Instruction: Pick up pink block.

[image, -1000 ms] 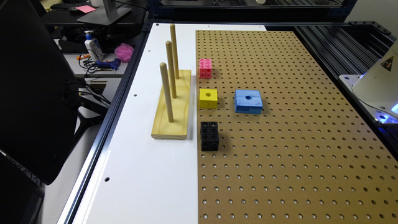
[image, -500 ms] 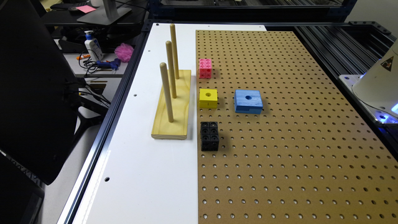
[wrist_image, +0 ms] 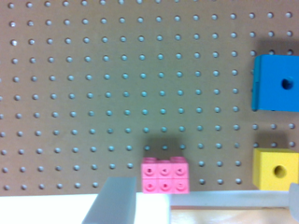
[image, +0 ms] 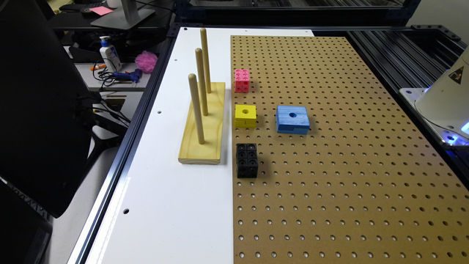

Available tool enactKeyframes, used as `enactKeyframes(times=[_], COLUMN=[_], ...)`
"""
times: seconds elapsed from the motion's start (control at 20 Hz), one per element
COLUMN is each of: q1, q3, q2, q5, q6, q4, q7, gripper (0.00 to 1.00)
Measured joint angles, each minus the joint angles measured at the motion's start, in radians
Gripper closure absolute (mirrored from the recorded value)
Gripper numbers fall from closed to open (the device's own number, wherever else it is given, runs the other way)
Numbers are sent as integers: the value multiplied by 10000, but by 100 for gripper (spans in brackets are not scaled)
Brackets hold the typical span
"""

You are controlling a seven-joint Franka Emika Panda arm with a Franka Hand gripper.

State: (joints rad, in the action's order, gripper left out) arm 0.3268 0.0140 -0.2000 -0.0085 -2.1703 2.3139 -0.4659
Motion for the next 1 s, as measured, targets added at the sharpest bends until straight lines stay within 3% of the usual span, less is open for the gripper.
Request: enactKeyframes(times=[0.05,0.4,0.7,1.0], q1=[59,60,58,58], q3=[-3,-53,-87,-162], q2=[5,91,1212,1593], q5=[0,0,0,12], q6=[0,-11,-951,-1218], q4=[-10,-9,2,29], q7=[61,61,61,55], gripper=[0,0,0,0])
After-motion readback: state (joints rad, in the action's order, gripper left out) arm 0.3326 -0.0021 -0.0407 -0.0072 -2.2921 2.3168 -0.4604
